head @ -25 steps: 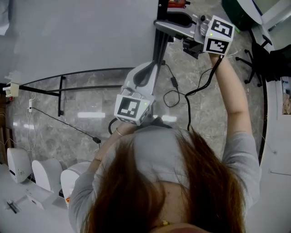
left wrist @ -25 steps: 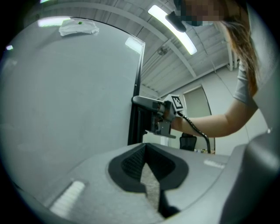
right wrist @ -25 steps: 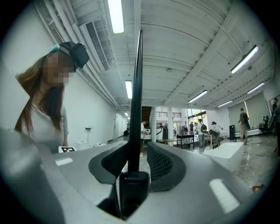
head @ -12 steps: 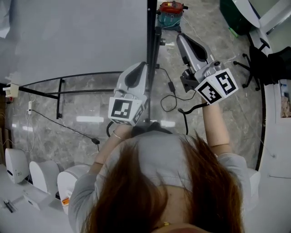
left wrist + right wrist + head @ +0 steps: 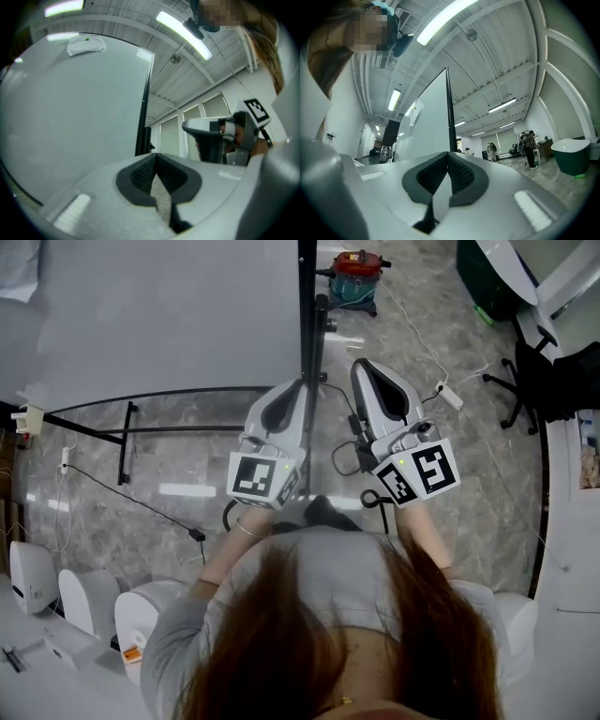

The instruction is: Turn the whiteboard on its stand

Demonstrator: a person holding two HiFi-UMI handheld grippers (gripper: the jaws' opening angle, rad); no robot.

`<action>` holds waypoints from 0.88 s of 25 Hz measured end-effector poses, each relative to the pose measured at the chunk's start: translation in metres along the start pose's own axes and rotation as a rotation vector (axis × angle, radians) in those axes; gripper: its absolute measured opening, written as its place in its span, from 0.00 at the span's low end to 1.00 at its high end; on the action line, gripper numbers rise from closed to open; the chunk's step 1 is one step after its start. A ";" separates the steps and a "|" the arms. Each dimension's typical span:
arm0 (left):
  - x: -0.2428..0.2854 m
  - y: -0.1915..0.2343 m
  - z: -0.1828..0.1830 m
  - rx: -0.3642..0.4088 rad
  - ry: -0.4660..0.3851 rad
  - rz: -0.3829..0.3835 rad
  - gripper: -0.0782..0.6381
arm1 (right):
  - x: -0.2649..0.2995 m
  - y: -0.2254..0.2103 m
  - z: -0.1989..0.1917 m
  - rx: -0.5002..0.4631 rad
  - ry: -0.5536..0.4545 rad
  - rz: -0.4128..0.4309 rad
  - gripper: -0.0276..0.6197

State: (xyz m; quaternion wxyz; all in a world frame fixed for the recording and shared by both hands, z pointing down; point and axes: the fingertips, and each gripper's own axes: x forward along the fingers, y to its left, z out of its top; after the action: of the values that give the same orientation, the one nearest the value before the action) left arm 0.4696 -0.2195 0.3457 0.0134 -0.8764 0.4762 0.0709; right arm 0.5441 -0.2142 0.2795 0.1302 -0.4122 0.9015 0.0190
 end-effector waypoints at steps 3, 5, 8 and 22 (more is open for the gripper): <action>-0.019 -0.006 0.001 -0.009 -0.005 -0.023 0.11 | -0.016 0.016 0.001 -0.001 -0.007 -0.051 0.05; -0.037 -0.010 0.001 -0.012 0.002 -0.038 0.11 | -0.028 0.028 -0.001 0.020 -0.013 -0.096 0.05; -0.073 -0.011 0.003 -0.003 0.020 -0.058 0.11 | -0.045 0.055 -0.005 0.054 -0.029 -0.153 0.05; -0.157 -0.043 0.016 -0.007 0.034 -0.115 0.11 | -0.104 0.138 -0.006 0.069 -0.009 -0.252 0.05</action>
State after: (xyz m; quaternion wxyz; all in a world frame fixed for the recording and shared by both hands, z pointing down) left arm 0.4197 -0.0641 0.3496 0.0064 -0.9034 0.4250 0.0564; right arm 0.5042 -0.0475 0.3013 0.1497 -0.5173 0.8422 -0.0269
